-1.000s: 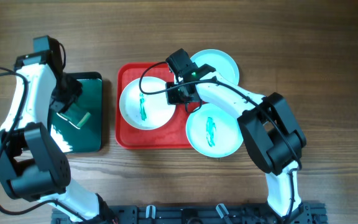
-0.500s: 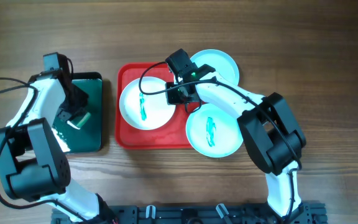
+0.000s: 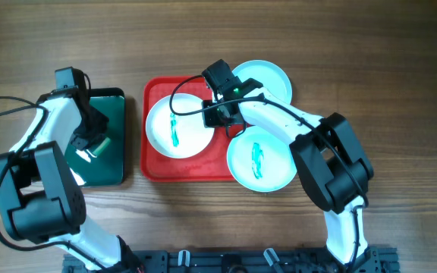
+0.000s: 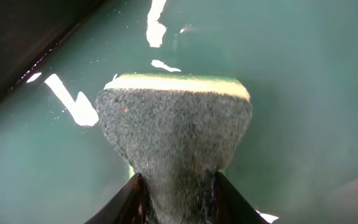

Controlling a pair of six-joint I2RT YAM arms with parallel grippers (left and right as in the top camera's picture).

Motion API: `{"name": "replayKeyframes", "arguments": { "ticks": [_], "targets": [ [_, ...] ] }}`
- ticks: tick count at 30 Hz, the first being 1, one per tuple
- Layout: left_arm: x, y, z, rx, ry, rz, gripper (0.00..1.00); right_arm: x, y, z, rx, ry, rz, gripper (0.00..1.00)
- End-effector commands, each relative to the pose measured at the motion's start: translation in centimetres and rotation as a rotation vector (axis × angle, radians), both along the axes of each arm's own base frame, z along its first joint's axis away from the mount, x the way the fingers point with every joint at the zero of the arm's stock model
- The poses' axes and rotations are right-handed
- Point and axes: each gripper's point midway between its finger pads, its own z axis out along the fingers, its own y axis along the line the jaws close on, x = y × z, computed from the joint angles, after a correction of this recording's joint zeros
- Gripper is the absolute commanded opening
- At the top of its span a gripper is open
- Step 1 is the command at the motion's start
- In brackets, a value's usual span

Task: Clean dirty plates on tray and stack at the side
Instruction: 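Grasp the green sponge with the left gripper and lift it, then scrub the white plate with the sponge while right gripper holds rim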

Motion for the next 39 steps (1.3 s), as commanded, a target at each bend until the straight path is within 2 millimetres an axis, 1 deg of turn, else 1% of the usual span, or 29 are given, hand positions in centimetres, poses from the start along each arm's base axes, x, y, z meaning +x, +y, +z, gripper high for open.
{"name": "replayKeyframes", "arguments": {
  "ticks": [1,2,3,6,7,8,10,11,12,13,15,16,17,18,20,21,23,24,25,28,30,33,34,36,38,39],
  "targets": [
    [-1.4,0.3,-2.5,-0.001,0.083,0.002,0.26,0.4,0.0,-0.6,-0.023,-0.008,-0.014,0.04],
    [-1.5,0.2,-2.8,-0.003,0.093,0.002,0.18,0.4,0.0,-0.6,-0.023,-0.008,-0.014,0.04],
    [-1.5,0.2,-2.9,-0.004,0.097,0.002,0.04,0.4,0.0,-0.6,-0.023,-0.008,-0.015,0.04],
    [-1.6,0.2,-2.9,-0.004,0.097,0.001,0.04,0.4,0.0,-0.6,-0.023,-0.008,-0.014,0.04],
    [-1.5,0.2,-2.5,-0.005,0.099,-0.003,0.04,0.4,0.0,-0.6,-0.023,-0.008,-0.014,0.04],
    [-1.3,0.1,-1.7,-0.011,0.098,-0.032,0.04,0.4,0.0,-0.6,-0.023,-0.008,-0.014,0.04],
    [0.1,-0.1,1.2,-0.027,0.068,-0.133,0.04,0.4,0.0,-0.6,-0.024,-0.007,-0.014,0.04],
    [1.3,-0.4,3.7,-0.036,0.022,-0.193,0.04,0.3,-0.1,-0.6,-0.024,-0.003,-0.014,0.04],
    [2.2,-0.8,5.7,-0.048,-0.024,-0.249,0.04,0.3,-0.1,-0.6,-0.020,0.002,-0.013,0.04],
    [2.9,-1.3,7.2,-0.057,-0.064,-0.291,0.04,0.1,0.1,-0.5,-0.010,0.007,-0.001,0.04],
    [4.3,-2.8,10.6,-0.084,-0.176,-0.417,0.04,-0.1,0.3,-0.4,0.020,0.026,0.030,0.04],
    [4.7,-3.8,11.9,-0.095,-0.220,-0.490,0.04,-0.2,0.4,-0.3,0.044,0.037,0.049,0.04],
    [4.9,-4.8,12.6,-0.106,-0.245,-0.553,0.04,-0.2,0.4,-0.2,0.065,0.051,0.056,0.04],
    [5.0,-6.1,12.7,-0.128,-0.253,-0.609,0.04,-0.3,0.3,-0.1,0.086,0.064,0.066,0.04],
    [5.1,-9.0,11.9,-0.191,-0.247,-0.704,0.04,-0.3,-0.1,0.0,0.102,0.086,0.059,0.04],
    [5.0,-10.5,11.1,-0.209,-0.224,-0.738,0.04,-0.5,-0.1,0.0,0.111,0.095,0.069,0.04],
    [5.0,-12.0,10.1,-0.226,-0.197,-0.783,0.04,-0.8,0.3,0.2,0.130,0.098,0.106,0.04],
    [4.9,-13.7,9.0,-0.245,-0.163,-0.839,0.04,-1.1,0.4,0.2,0.142,0.109,0.122,0.04],
    [4.8,-14.8,8.0,-0.259,-0.135,-0.863,0.04,-1.2,0.5,0.2,0.143,0.113,0.124,0.04],
    [4.7,-17.2,5.0,-0.289,-0.065,-0.917,0.04,-1.3,0.6,0.2,0.149,0.112,0.143,0.04],
    [4.6,-18.5,3.3,-0.303,-0.030,-0.947,0.04,-1.3,0.5,0.2,0.149,0.111,0.142,0.04],
    [3.6,-20.2,0.8,-0.330,0.045,-0.971,0.04,-1.2,0.6,0.3,0.150,0.108,0.142,0.04],
    [2.6,-21.0,-0.9,-0.349,0.100,-0.960,0.04,-1.2,0.6,0.3,0.152,0.105,0.142,0.04],
    [1.0,-21.5,-2.7,-0.369,0.168,-0.910,0.04,-1.1,0.6,0.3,0.152,0.107,0.126,0.04],
    [-1.0,-21.4,-4.0,-0.385,0.227,-0.845,0.04,-0.9,0.4,0.2,0.143,0.110,0.092,0.04],
    [-2.1,-21.3,-4.3,-0.397,0.262,-0.812,0.04,-0.8,0.5,0.2,0.144,0.108,0.093,0.04]
  ]
}}
